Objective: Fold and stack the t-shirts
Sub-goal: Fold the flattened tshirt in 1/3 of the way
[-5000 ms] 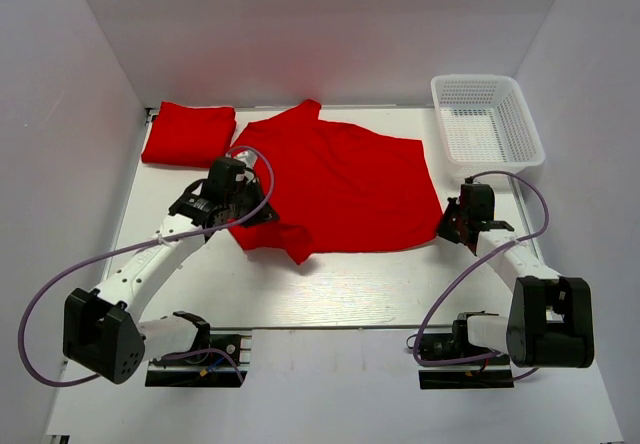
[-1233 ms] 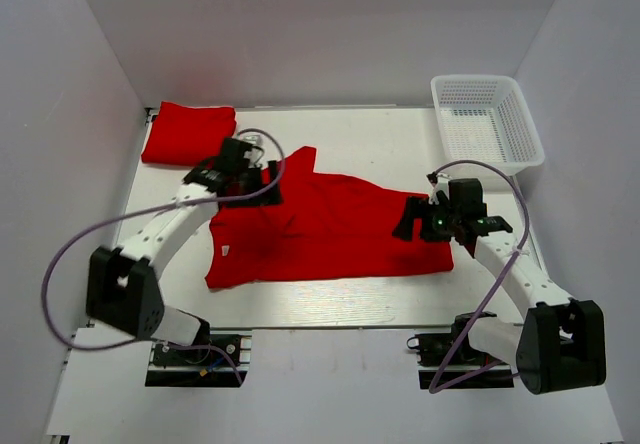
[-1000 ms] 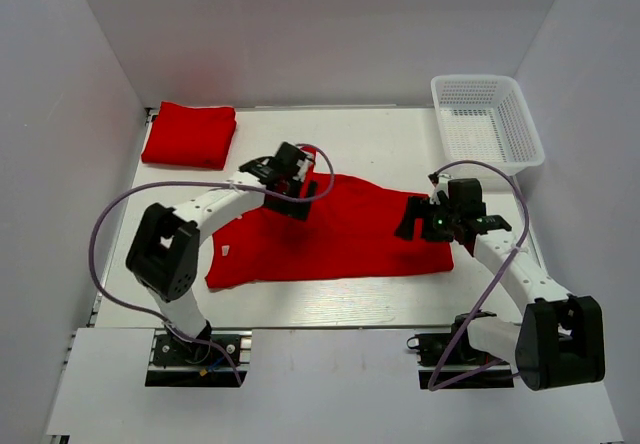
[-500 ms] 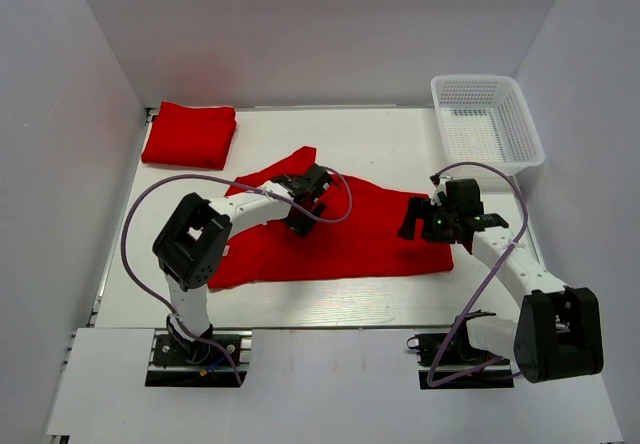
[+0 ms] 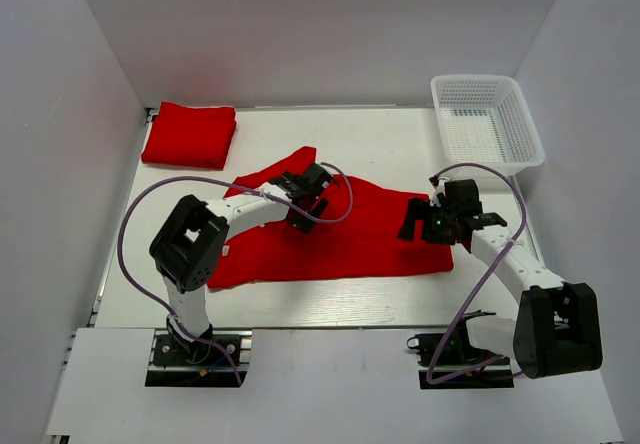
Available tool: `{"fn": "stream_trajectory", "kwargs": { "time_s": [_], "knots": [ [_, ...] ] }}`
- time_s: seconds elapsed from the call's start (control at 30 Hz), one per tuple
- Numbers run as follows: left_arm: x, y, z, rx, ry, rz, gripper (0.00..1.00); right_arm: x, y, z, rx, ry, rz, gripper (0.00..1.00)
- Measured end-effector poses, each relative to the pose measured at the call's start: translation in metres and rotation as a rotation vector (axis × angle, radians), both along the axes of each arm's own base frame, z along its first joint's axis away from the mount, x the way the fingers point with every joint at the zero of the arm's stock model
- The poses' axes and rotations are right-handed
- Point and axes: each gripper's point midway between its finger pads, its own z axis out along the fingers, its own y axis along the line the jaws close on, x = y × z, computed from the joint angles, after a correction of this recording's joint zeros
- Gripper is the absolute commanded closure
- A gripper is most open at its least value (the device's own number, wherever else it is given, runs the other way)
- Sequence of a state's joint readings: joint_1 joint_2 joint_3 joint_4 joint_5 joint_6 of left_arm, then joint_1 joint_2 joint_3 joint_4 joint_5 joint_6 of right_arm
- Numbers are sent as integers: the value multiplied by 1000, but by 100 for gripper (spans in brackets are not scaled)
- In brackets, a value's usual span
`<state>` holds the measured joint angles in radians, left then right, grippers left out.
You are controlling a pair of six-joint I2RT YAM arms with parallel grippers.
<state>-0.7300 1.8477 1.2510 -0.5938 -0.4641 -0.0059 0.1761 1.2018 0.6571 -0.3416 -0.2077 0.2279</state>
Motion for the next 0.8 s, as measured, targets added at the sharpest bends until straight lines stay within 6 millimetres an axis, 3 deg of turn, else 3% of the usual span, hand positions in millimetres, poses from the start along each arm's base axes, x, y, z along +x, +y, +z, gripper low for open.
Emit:
{"fn": "stream_trajectory", "kwargs": {
  "time_s": [0.4,0.53,0.6,0.8],
  "knots": [
    [9,0,-1,-14,-41,18,0,-2,-1,-8,-9,32,-2,10],
    [9,4,-4,4,-40,26,5,-2,-1,-8,-10,33,-2,10],
    [8,5,-7,5,-38,29,11,-2,-1,-9,-10,35,-2,10],
    [7,5,-9,0,-41,41,57,-3,-1,-13,-13,53,-3,10]
  ]
}}
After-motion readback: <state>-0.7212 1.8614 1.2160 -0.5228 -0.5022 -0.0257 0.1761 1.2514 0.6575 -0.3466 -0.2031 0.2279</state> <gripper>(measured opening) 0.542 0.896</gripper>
